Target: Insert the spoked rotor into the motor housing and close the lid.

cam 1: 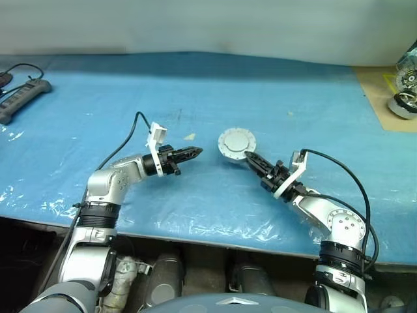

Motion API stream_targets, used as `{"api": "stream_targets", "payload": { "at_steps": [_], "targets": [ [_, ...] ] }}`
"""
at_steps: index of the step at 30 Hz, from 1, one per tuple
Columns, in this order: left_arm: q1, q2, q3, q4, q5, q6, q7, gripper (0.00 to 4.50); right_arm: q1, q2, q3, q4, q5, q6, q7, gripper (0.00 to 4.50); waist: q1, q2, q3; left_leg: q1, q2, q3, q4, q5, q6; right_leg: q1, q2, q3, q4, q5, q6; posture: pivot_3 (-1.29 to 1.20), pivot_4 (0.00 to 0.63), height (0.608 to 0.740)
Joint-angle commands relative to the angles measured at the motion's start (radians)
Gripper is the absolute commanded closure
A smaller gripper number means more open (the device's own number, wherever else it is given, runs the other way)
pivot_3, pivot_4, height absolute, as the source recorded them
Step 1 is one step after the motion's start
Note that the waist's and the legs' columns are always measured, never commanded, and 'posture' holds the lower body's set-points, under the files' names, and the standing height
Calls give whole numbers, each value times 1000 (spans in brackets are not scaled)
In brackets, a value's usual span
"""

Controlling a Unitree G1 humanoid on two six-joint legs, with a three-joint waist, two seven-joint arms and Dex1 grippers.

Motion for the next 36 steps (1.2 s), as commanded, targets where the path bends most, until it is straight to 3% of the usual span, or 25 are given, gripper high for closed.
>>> {"api": "stream_targets", "payload": {
  "at_steps": [1, 11, 21, 30, 36],
  "targets": [
    [37, -19, 56, -50, -122, 88, -15, 3583, -44, 8, 20, -118, 160, -16, -29, 3455, 0, 0, 0, -1, 0, 0, 1, 0, 0, -1, 0, 0, 1, 0, 0, 0, 150, 740],
    [79, -103, 151, -100, -268, 138, 90, 55, -60, -84, 130, -145, 213, -24, -51, 3455, 6, 0, 0, 4, 1, 0, 4, 1, 0, 6, -1, -1, 2, -1, -3, 0, 150, 740],
    [63, -183, 76, -32, -238, 107, 113, 20, -74, -143, 164, -139, 256, -34, -59, 3455, 6, -1, 0, 4, 0, -1, 4, 1, -1, 6, 0, -1, 2, 2, 3, 0, 150, 740],
    [-3, -273, 104, -23, -296, 113, 153, 20, -71, -168, 191, -135, 256, -47, -66, 3455, 4, -1, 1, 4, 0, -1, 7, 1, -1, 8, 0, -1, 2, 4, 6, 0, 150, 740],
    [-66, -339, 130, 104, -259, 48, 228, 20, -64, -171, 202, -134, 254, -58, -77, 3455, 7, -1, 1, 4, -1, -3, 8, 1, -1, 9, 0, -1, 2, 6, 8, 0, 150, 740]
  ]
}}
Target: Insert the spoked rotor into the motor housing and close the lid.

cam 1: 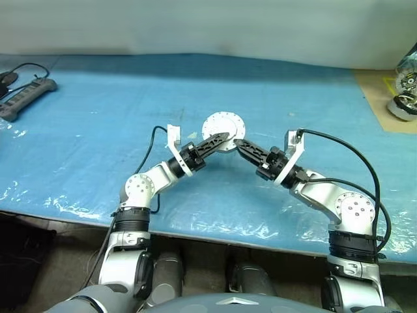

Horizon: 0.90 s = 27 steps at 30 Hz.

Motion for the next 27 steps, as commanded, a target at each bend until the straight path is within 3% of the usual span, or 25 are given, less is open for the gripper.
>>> {"api": "stream_targets", "payload": {
  "at_steps": [1, 7, 12, 13, 17, 21, 24, 27],
  "targets": [
    [-60, -39, 28, 63, 6, -61, 42, 20, -19, 4, -1, -44, 55, -20, 14, 3455, 1, 0, 0, 0, 0, 0, 0, 0, 0, 0, 0, 0, 0, 0, 1, 0, 150, 740],
    [-88, -58, -1, 133, 56, -113, 20, 20, -16, 6, 10, -33, 49, -27, 6, 3455, 2, 0, 0, 0, 0, -1, 1, 0, 0, 1, 0, 0, 0, 1, 2, 0, 150, 740],
    [-70, -60, -4, 100, 63, -100, 55, 1595, -16, 6, 5, -28, 54, -38, -1, 3455, 3, 0, 0, -1, 0, -1, 1, 0, 0, 0, 0, -1, -1, 2, 2, 0, 150, 740],
    [-74, -59, -7, 114, 77, -103, 79, 1668, -16, 8, 4, -25, 56, -42, -5, 3455, 4, 0, 0, -1, 0, -1, 1, 0, 0, 0, 0, -1, 0, 2, 2, 0, 150, 740],
    [-51, -58, 16, 68, 21, -84, 66, 1669, -24, 11, 9, -7, 34, -58, -21, 3455, 5, 0, 0, -1, 0, -2, 2, -2, -3, 1, 0, -1, 0, 2, 3, 0, 150, 740],
    [-65, -60, 0, 78, 55, -101, 126, 1680, -35, 23, 18, 21, -47, -93, -98, 3455, 4, 0, 0, -1, 0, -2, 3, -2, -3, 1, 0, -1, 0, 3, 3, 0, 150, 740],
    [-75, -66, 7, 91, 52, -126, 140, 1681, -35, 42, 13, 10, -76, -122, -78, 3455, 4, 0, 0, -1, 0, -2, 3, -1, -3, 1, 0, -1, 0, 3, 3, 0, 150, 740],
    [-96, -72, 20, 123, 64, -160, 167, 1735, -34, 55, 5, 5, -47, -124, -50, 2353, 5, 0, 0, -1, 0, -2, 3, -1, -3, 2, 0, -1, 0, 3, 3, 0, 150, 740]
  ]
}}
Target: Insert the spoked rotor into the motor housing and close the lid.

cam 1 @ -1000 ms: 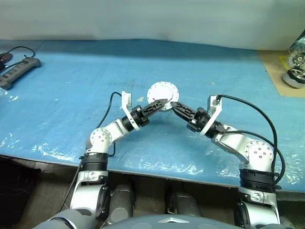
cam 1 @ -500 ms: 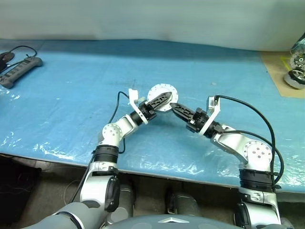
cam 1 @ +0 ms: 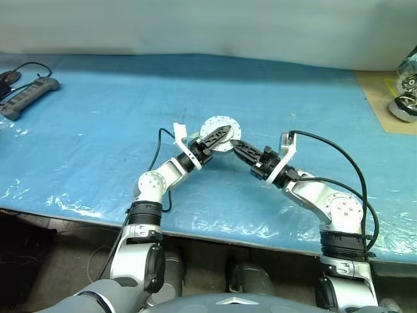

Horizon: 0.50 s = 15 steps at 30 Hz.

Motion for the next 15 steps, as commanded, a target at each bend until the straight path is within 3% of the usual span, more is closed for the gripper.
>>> {"api": "stream_targets", "payload": {
  "at_steps": [1, 3, 10, 15],
  "targets": [
    [-41, 5, -13, 15, 52, -50, 20, 1901, -27, 2, -25, -37, 43, -14, 23, 1998, 1, 0, 0, 0, 0, 0, 0, 0, 0, 0, 0, 0, 0, 0, 0, 0, 150, 740],
    [-82, 22, 18, 78, 63, -90, 17, 2028, -34, -30, -2, -29, 30, 25, 20, 1323, 5, 0, 0, 0, 0, -1, 0, 0, 0, 0, 0, 0, 0, 0, 0, 0, 150, 740],
    [-182, 82, 81, 233, 98, -181, -11, 2028, -23, -39, -10, -20, 26, 30, 17, 1323, 1, 0, 0, 0, 0, -3, 0, 0, -1, 1, 1, -1, -1, 2, 3, 0, 150, 740],
    [-240, 131, 157, 403, 163, -356, 65, 2028, -13, -61, -13, -26, -17, 24, 31, 1323, 17, 0, 0, -4, 0, -6, 2, 0, -1, 1, 0, -6, -3, 2, 3, 0, 150, 740]
  ]
}}
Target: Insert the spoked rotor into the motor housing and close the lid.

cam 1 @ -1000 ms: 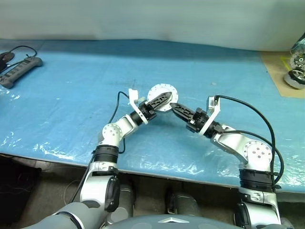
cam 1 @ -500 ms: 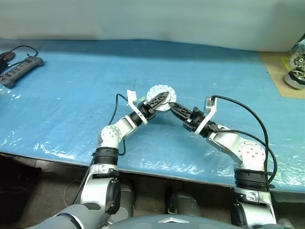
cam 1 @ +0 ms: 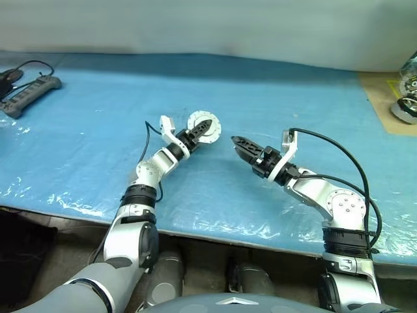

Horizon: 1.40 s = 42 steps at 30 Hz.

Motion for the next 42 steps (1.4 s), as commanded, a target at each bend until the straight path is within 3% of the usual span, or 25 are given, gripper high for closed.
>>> {"api": "stream_targets", "payload": {
  "at_steps": [1, 6, 14, 19, 26, 34, 39, 42],
  "targets": [
    [-75, 47, 73, 82, 20, -141, 35, 2028, 9, -22, -15, -37, -19, -4, 25, 1323, 1, 0, 0, 0, 0, -1, 0, 0, 0, 0, 0, -1, 0, 0, 0, 0, 150, 740],
    [-126, 106, 101, 260, 87, -273, 57, 2028, 33, -27, -3, -64, -88, -22, 64, 1323, 4, 0, 0, -2, 0, -4, 0, 0, 0, 0, 0, -4, -1, 0, 0, 0, 150, 740],
    [-134, 131, 101, 362, 172, -380, 99, 2028, 42, -18, 10, -73, -151, -16, 94, 1323, 2, 0, 0, 7, 0, -8, -1, 0, -1, 14, -1, -7, -6, 0, 0, 0, 150, 740],
    [-133, 164, 62, 378, 260, -431, 138, 488, 42, -8, 7, -71, -182, -17, 105, 1295, -1, 0, 0, 8, 0, -11, -1, 1, -3, 15, 0, -8, -6, 1, -1, 0, 150, 740],
    [-113, 282, 53, 374, 329, -493, 173, 488, 48, 1, 11, -72, -214, -15, 128, 1295, -13, 0, 0, 9, 1, -14, -3, 3, -5, 15, 1, -9, -6, 1, -2, 0, 150, 740],
    [56, 305, -61, 46, 374, -443, -1, 488, 63, -27, 52, -108, -333, -33, 185, 1295, 1, 0, 0, 5, 0, -14, -5, 3, -5, 16, -1, -13, -11, 1, -3, 0, 150, 740],
    [120, 311, -71, -155, 362, -408, -1, 488, 102, -67, 88, -182, -439, -50, 230, 1295, -1, 0, 0, 5, 1, -14, -5, 5, -3, 15, -1, -14, -11, 2, -5, 0, 150, 740],
    [243, 314, -155, -459, 288, -337, -167, 488, 168, -104, 102, -265, -516, -87, 263, 1295, -2, 0, 0, 5, 1, -13, -5, 5, -3, 15, -1, -14, -11, 2, -6, 0, 150, 740]
  ]
}}
